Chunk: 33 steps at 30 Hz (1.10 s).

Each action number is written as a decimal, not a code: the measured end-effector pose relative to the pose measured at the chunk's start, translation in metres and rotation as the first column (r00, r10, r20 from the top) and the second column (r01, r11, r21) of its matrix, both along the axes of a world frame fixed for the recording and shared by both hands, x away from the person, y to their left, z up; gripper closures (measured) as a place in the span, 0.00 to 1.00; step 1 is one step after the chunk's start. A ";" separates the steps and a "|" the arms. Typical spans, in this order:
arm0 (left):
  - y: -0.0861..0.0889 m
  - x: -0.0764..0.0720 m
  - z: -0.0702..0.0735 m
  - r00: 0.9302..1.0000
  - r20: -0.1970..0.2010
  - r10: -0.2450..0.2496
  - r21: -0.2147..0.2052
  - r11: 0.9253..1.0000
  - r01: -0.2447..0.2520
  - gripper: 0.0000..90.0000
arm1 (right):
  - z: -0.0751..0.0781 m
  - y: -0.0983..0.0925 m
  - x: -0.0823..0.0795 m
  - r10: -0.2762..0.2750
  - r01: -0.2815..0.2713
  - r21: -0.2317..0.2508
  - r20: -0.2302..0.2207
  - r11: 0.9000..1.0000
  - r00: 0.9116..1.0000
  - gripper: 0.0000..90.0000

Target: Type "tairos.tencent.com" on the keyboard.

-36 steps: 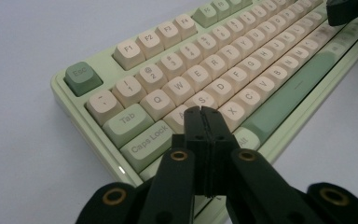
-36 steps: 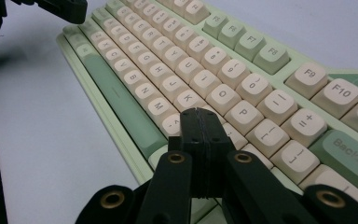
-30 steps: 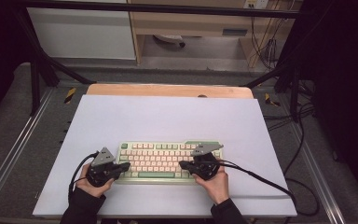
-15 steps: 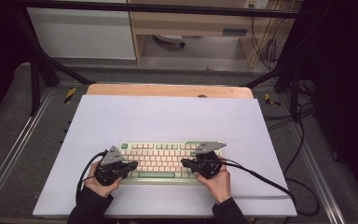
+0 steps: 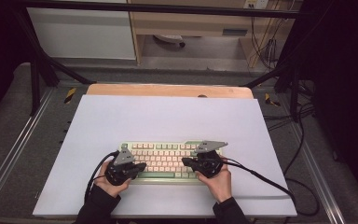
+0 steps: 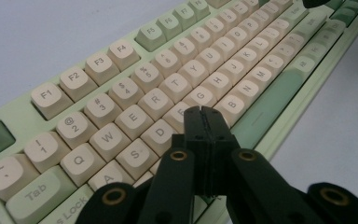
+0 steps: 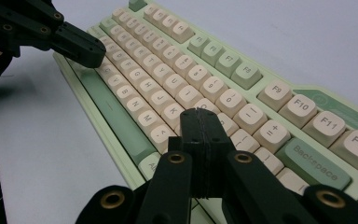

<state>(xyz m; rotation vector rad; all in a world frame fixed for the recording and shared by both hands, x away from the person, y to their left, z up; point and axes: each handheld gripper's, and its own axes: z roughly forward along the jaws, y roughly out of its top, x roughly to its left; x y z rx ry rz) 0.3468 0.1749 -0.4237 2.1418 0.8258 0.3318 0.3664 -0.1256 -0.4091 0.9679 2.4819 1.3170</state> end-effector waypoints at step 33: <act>0.028 -0.004 0.005 1.000 0.017 0.025 -0.051 0.998 -0.024 1.00 | -0.002 0.004 0.006 -0.022 0.023 0.032 -0.019 0.999 1.000 1.00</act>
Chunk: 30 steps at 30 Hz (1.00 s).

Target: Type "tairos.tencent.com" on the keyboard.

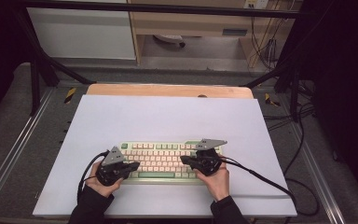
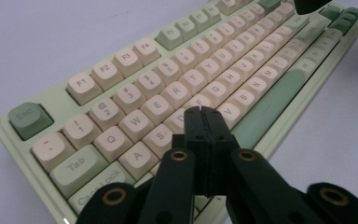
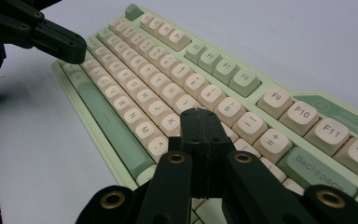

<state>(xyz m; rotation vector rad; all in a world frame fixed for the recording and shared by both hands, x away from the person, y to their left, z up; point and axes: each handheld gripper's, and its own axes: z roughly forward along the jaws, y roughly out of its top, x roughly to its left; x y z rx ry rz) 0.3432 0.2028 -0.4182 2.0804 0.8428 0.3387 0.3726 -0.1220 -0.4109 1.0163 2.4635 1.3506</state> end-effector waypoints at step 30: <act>0.010 0.003 0.001 1.000 -0.001 0.017 -0.021 1.000 -0.017 1.00 | -0.017 0.030 0.021 -0.024 0.022 -0.049 -0.031 0.999 0.999 1.00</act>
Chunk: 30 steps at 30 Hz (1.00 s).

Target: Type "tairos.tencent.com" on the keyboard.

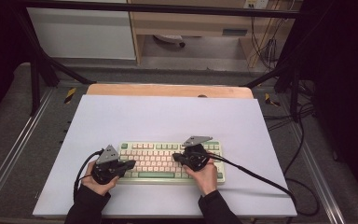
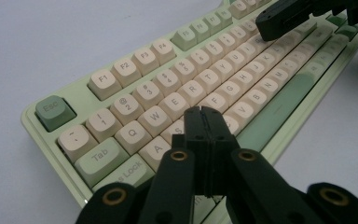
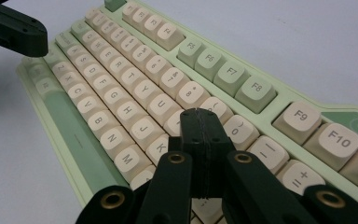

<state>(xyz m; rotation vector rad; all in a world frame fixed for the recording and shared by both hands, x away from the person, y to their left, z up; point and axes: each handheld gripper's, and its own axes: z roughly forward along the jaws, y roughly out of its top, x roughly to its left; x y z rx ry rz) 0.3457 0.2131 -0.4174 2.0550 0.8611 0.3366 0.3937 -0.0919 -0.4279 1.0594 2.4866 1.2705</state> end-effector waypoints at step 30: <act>0.001 0.000 -0.001 1.000 -0.004 0.003 0.000 1.000 -0.003 1.00 | 0.017 -0.004 -0.014 0.029 -0.030 0.031 0.036 0.999 0.999 1.00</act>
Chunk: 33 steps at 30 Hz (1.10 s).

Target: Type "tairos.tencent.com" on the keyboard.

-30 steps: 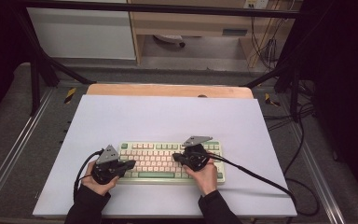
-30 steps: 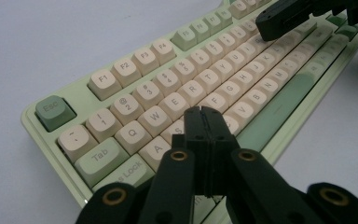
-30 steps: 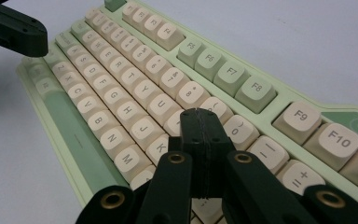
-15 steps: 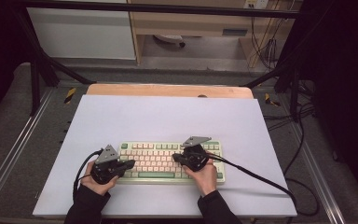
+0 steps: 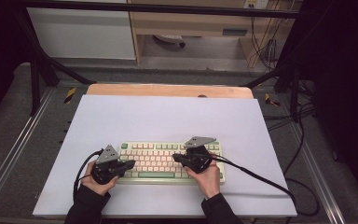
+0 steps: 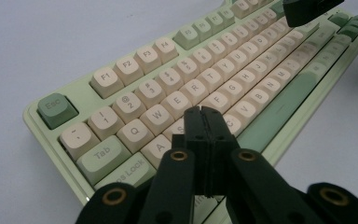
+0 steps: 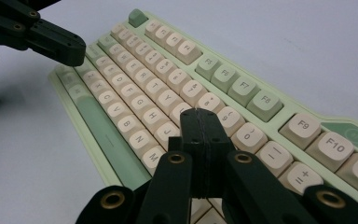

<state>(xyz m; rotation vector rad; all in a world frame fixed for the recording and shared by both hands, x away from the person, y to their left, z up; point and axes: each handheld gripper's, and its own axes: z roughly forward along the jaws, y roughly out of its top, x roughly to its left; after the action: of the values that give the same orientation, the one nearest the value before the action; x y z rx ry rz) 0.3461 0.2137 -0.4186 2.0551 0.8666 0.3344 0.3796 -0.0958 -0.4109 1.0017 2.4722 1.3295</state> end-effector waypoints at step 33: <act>-0.001 0.000 0.000 1.000 -0.001 -0.002 0.002 1.000 0.002 1.00 | -0.022 0.023 -0.011 0.058 -0.060 -0.026 -0.040 0.998 0.998 1.00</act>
<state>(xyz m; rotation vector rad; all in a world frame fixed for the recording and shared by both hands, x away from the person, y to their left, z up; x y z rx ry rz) 0.3458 0.2127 -0.4188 2.0582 0.8648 0.3339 0.3689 -0.0730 -0.4324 0.9648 2.5603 1.3016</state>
